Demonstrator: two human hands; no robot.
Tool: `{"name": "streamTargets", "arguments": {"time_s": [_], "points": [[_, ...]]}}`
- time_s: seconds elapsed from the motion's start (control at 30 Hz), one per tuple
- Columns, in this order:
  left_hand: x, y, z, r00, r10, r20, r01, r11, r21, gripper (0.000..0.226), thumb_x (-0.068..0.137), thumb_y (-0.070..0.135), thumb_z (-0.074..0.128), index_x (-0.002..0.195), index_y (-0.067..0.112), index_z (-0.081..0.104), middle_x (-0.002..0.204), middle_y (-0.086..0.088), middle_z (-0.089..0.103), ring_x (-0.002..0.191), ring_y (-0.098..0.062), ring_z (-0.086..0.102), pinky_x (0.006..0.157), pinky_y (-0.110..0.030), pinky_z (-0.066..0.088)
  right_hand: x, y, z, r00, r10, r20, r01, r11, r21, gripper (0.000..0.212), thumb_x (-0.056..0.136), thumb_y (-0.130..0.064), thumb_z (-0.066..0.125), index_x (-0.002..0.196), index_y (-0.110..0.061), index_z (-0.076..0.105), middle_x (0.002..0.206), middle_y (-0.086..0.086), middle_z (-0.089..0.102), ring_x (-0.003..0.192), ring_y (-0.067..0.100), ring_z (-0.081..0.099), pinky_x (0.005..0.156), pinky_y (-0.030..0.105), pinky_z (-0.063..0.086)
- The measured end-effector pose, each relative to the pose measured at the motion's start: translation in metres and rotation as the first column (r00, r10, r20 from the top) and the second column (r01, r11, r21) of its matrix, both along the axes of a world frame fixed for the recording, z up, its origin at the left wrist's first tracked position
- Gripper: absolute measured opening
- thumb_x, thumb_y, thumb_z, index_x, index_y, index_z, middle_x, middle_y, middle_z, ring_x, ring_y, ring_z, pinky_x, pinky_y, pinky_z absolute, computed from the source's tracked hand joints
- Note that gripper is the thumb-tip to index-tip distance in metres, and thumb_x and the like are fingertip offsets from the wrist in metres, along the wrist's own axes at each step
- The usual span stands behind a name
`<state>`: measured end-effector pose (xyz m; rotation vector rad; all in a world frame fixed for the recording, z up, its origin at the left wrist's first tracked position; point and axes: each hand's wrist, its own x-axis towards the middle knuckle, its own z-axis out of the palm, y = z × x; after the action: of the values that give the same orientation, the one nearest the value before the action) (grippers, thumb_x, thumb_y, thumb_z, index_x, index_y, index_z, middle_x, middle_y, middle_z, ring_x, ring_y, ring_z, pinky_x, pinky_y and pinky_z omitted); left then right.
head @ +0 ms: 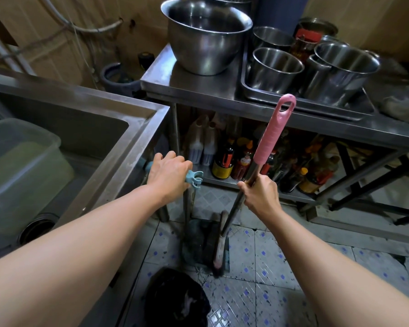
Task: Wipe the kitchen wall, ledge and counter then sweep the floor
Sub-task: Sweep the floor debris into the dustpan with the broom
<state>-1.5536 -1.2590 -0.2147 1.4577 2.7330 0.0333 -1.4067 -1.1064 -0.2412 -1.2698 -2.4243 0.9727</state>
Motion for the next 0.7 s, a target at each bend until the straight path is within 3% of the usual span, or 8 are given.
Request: {"name": "streamTargets", "arguments": {"time_s": [0.13,0.5,0.7], "points": [[0.000,-0.004,0.000,1.000,0.016,0.026,-0.016,0.999,0.034,0.028,0.088,0.036,0.057,0.114,0.027,0.052,0.113,0.005,0.056,0.113,-0.019,0.041,0.093,-0.036,0.028,0.002,-0.006,0.007,1.000,-0.008,-0.016,0.009,0.997,0.075,0.018,0.086,-0.025,0.064,0.075,-0.013,0.056,0.076,0.005,0.063,0.073,0.025,0.060,0.067,0.033,0.047],[0.029,-0.022,-0.006,0.990,0.139,0.014,-0.139,0.961,0.240,0.062,0.082,0.025,0.066,0.138,0.025,0.038,0.144,0.004,0.034,0.135,-0.018,0.023,0.106,-0.037,0.023,0.006,-0.013,0.026,0.993,0.060,-0.099,-0.040,0.981,0.191,0.013,0.086,-0.026,0.065,0.086,-0.015,0.059,0.083,0.002,0.062,0.081,0.025,0.062,0.075,0.043,0.053],[0.051,-0.035,-0.014,0.966,0.250,0.062,-0.253,0.873,0.416,0.052,0.082,0.020,0.064,0.130,0.019,0.044,0.133,0.001,0.040,0.126,-0.020,0.032,0.099,-0.035,0.031,-0.005,-0.017,0.043,0.975,0.154,-0.161,-0.109,0.959,0.260,0.015,0.085,-0.022,0.066,0.079,-0.013,0.056,0.080,0.004,0.060,0.076,0.021,0.058,0.065,0.027,0.040]]}}
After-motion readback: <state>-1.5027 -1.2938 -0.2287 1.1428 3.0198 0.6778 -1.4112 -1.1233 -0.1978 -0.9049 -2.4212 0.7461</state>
